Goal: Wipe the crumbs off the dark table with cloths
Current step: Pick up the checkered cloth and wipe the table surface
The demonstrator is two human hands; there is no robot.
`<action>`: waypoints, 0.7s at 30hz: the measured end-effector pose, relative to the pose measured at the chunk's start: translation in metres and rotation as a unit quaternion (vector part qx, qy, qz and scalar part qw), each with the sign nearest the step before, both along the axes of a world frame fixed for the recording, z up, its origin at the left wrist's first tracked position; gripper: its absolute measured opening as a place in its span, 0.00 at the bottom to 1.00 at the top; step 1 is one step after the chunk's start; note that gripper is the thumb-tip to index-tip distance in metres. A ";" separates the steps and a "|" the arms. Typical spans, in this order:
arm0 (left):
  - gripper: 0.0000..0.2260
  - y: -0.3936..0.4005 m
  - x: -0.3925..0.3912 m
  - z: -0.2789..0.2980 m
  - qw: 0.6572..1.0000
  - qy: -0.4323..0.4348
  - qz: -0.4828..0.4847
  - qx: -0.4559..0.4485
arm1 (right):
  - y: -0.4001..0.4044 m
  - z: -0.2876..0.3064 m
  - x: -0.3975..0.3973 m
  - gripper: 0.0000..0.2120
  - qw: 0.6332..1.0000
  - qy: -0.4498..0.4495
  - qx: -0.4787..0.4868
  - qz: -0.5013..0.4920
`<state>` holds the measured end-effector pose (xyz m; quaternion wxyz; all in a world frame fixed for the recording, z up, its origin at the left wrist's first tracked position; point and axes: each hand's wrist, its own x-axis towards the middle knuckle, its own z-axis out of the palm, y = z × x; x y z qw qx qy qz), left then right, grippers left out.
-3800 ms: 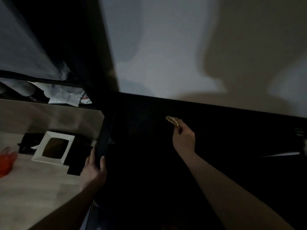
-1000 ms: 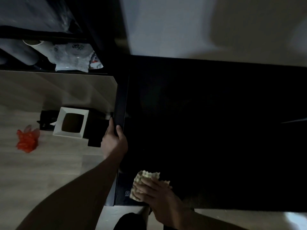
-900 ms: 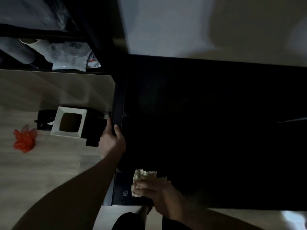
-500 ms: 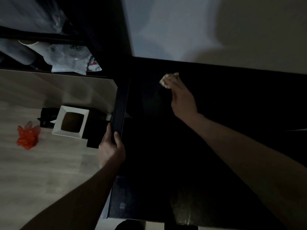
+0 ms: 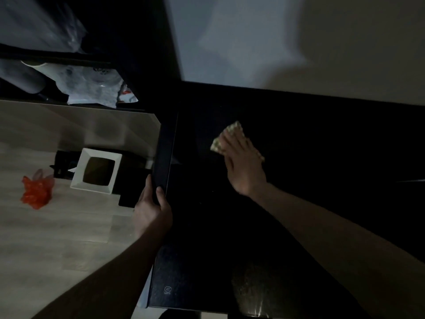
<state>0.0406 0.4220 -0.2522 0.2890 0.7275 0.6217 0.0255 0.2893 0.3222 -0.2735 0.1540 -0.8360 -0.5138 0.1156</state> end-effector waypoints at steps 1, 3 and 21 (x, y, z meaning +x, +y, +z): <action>0.24 0.000 0.000 0.001 1.000 -0.001 -0.001 0.000 | -0.018 0.002 -0.021 0.26 1.000 0.008 0.006 0.008; 0.24 -0.001 0.000 0.001 1.000 -0.008 0.001 -0.003 | -0.056 0.008 -0.064 0.27 0.999 0.029 0.007 0.020; 0.24 -0.002 0.001 0.001 1.000 0.003 0.004 -0.001 | -0.093 0.034 -0.057 0.28 0.965 0.236 0.115 -0.019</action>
